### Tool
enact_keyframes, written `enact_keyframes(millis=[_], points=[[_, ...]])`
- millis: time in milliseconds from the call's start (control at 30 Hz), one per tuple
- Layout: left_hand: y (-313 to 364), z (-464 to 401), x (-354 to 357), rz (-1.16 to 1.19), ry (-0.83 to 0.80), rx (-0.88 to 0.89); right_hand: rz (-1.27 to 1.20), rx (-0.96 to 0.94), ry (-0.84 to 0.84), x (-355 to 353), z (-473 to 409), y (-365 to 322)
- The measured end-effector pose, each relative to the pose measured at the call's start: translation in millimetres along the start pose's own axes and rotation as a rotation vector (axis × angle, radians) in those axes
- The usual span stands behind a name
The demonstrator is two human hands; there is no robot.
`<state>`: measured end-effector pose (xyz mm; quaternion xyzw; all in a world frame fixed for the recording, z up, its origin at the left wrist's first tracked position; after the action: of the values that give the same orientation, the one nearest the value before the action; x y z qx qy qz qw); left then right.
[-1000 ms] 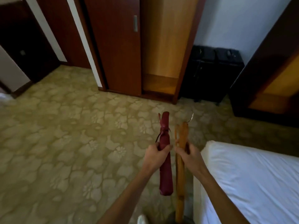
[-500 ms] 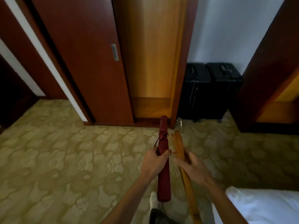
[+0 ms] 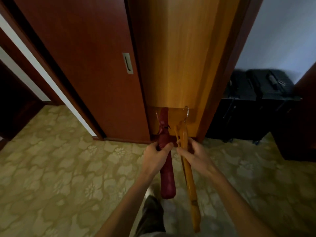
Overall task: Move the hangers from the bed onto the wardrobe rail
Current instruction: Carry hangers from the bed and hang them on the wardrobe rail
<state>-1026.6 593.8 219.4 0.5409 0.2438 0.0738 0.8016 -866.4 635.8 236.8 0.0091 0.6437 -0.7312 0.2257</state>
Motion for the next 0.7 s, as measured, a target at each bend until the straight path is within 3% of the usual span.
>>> enact_keyframes(millis=[267, 700], points=[[62, -196, -16, 0.014, 0.011, 0.033, -0.013, 0.013, 0.008, 31, -204, -42], [237, -428, 27, 0.035, -0.104, 0.138, -0.038, -0.081, 0.191, -31, -449, -163]])
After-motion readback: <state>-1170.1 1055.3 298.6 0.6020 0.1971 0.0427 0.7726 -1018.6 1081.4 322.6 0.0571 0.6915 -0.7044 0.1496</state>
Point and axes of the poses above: each hand's wrist, its own z-axis away from the middle knuckle, its own x-axis out of the palm, y = z × x, the point moved 10 cm from there along -z, towards the middle knuckle, and after that the axes turned 7 degrees about y, right-handed, at the moved point
